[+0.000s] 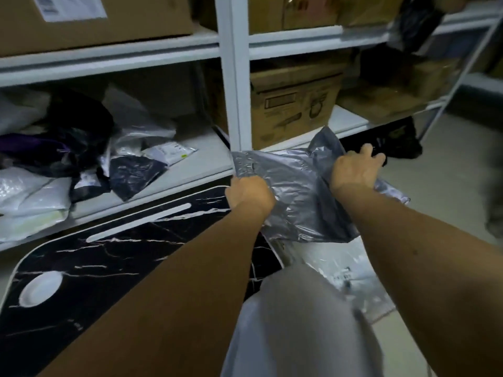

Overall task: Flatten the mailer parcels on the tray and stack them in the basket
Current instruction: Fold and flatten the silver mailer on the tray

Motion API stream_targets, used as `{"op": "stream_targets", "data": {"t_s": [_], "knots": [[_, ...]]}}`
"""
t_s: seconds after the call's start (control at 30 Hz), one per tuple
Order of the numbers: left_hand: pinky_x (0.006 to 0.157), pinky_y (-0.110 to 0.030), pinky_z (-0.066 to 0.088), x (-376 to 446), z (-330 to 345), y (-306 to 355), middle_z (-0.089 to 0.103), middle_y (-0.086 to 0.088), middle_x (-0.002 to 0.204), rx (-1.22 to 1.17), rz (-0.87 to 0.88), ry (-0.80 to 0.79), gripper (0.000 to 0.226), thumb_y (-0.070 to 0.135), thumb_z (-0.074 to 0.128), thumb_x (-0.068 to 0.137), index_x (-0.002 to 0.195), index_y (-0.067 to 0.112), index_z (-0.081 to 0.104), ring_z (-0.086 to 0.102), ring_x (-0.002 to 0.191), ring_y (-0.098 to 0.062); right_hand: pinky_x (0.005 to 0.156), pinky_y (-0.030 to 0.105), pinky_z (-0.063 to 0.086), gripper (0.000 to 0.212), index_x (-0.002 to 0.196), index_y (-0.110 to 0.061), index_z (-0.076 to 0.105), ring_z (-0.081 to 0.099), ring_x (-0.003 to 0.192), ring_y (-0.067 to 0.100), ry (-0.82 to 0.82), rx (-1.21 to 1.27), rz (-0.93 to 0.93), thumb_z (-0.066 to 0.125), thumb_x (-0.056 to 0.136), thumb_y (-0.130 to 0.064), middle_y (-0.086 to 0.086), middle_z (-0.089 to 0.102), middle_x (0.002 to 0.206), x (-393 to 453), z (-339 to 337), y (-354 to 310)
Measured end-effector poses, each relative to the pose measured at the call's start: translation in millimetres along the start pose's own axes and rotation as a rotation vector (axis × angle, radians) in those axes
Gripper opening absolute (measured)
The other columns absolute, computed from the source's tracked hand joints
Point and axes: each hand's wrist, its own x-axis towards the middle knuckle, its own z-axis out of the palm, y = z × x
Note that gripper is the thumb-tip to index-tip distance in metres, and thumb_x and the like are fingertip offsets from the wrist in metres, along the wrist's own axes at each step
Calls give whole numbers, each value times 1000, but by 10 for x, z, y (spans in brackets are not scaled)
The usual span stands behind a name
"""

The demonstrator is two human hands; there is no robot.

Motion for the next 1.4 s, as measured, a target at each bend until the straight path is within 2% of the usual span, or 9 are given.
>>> {"op": "stream_targets", "data": {"t_s": [0.2, 0.43, 0.57, 0.63, 0.73, 0.83, 0.93, 1.07, 1.4], "knots": [[82, -37, 47, 184, 525, 805, 64, -13, 109, 110, 355, -307, 23, 21, 44, 91, 82, 7, 61, 58, 100, -32, 94, 36, 33, 38, 133, -21, 54, 32, 125, 24, -147, -65, 67, 37, 99, -26, -1, 52, 132, 204, 835, 651], [101, -34, 34, 308, 1033, 1155, 49, -20, 136, 152, 442, -735, 35, 11, 37, 100, 129, -4, 51, 46, 124, -33, 98, 44, 32, 42, 142, -22, 44, 29, 130, 26, -332, -67, 16, 34, 101, -28, 0, 41, 141, 169, 1657, 795], [79, -18, 36, 370, 1359, 1286, 58, -19, 120, 493, 674, -941, 31, 12, 43, 100, 124, -4, 55, 56, 109, -29, 113, 62, 15, 49, 152, -16, 29, 12, 144, 34, -478, -34, 52, 27, 104, -25, 8, 20, 157, 126, 2124, 722], [59, -11, 42, 386, 1494, 1300, 61, -14, 112, 491, 600, -1056, 32, 15, 49, 99, 123, -4, 56, 56, 93, -20, 111, 69, 6, 54, 154, -13, 23, 2, 146, 41, -566, -94, 110, 26, 103, -31, 15, 10, 160, 76, 2319, 681], [81, -22, 48, 489, 1659, 1245, 59, -12, 129, 600, 738, -937, 38, 28, 52, 96, 126, 4, 57, 59, 108, -21, 109, 72, 8, 56, 154, -10, 19, -5, 144, 49, -578, -74, 192, 25, 103, -32, 21, -1, 160, 42, 2395, 555], [110, -43, 31, 581, 1866, 1190, 40, -12, 147, 599, 757, -894, 60, 50, 48, 92, 140, 14, 44, 38, 134, -31, 106, 76, 9, 69, 155, -23, 9, -11, 140, 55, -638, 255, 222, 38, 98, -49, 19, -14, 159, 27, 2395, 320], [111, -49, 26, 588, 1933, 1138, 25, -10, 154, 604, 698, -967, 76, 60, 53, 85, 149, 28, 26, 27, 139, -34, 105, 77, 10, 114, 151, -38, -11, -18, 137, 57, -896, 609, 299, 65, 73, -71, 13, -30, 155, 1, 2450, 145], [113, -47, 25, 618, 2222, 1083, 25, -10, 154, 697, 646, -1044, 84, 66, 53, 82, 150, 26, 23, 27, 139, -32, 107, 74, 16, 143, 147, -40, -23, -21, 138, 55, -1044, 634, 230, 82, 54, -67, 7, -36, 153, -94, 2646, 85], [110, -45, 33, 701, 2706, 1133, 32, -12, 150, 722, 716, -1116, 80, 52, 62, 84, 149, 18, 28, 37, 134, -32, 106, 74, 18, 161, 142, -36, -34, -22, 139, 51, -1075, 583, 261, 88, 41, -64, 9, -39, 152, -201, 3195, -76]]}}
